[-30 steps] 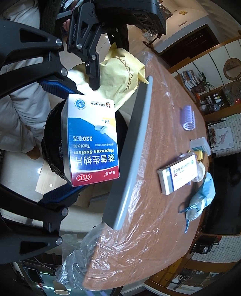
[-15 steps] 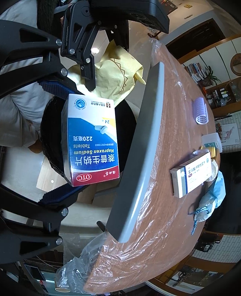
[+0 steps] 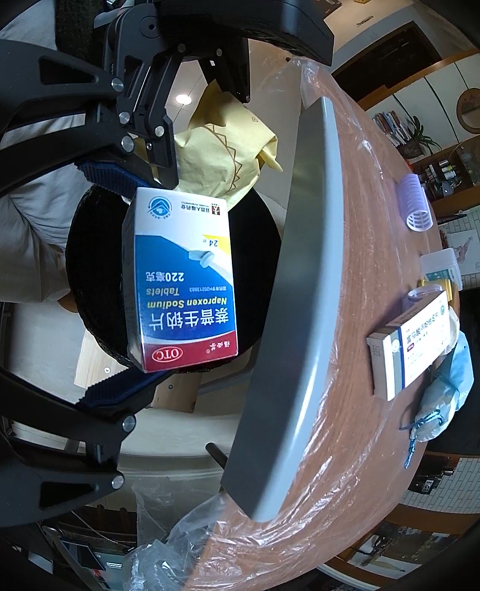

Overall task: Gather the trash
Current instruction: 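Carry the yellow bag and Naproxen box with both tools over the black trash bin, then open both tools to drop the bag and box into the bin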

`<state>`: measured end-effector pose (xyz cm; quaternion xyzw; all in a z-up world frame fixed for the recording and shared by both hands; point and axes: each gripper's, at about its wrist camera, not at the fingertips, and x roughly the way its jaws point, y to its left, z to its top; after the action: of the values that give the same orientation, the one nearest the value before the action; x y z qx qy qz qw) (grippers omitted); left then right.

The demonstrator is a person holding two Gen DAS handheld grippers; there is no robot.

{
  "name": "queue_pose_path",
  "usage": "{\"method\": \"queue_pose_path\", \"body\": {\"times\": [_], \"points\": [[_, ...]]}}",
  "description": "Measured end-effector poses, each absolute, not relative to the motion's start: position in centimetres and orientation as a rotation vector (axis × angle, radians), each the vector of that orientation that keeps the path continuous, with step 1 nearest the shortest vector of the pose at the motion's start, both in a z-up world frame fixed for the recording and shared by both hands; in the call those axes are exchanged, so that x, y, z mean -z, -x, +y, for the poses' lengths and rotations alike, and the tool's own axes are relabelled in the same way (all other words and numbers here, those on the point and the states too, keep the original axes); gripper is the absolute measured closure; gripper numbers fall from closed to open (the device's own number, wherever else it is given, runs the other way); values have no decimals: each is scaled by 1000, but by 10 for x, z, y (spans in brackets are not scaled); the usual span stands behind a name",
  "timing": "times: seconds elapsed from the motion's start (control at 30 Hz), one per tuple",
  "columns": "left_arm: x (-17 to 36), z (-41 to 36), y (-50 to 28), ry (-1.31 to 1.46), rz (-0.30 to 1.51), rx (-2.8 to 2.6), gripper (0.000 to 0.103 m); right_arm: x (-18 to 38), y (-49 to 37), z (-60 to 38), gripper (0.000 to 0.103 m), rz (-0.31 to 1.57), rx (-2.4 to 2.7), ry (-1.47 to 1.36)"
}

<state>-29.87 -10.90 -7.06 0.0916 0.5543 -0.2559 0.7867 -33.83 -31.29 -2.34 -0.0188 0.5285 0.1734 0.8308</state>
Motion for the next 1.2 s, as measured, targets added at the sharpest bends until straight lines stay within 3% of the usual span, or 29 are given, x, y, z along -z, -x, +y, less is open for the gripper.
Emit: {"method": "queue_pose_path", "body": {"times": [1.07,1.17,1.2], "points": [[80,-138,289,-294,1227,562,43,39,325,-300,23,1161,-335,55],[77,-137,289,-262,1212,587,40,39,325,-300,21,1158,-341,39],[76,-138,289,-258,1208,584,34,39,325,-300,19,1158,-331,35]]}}
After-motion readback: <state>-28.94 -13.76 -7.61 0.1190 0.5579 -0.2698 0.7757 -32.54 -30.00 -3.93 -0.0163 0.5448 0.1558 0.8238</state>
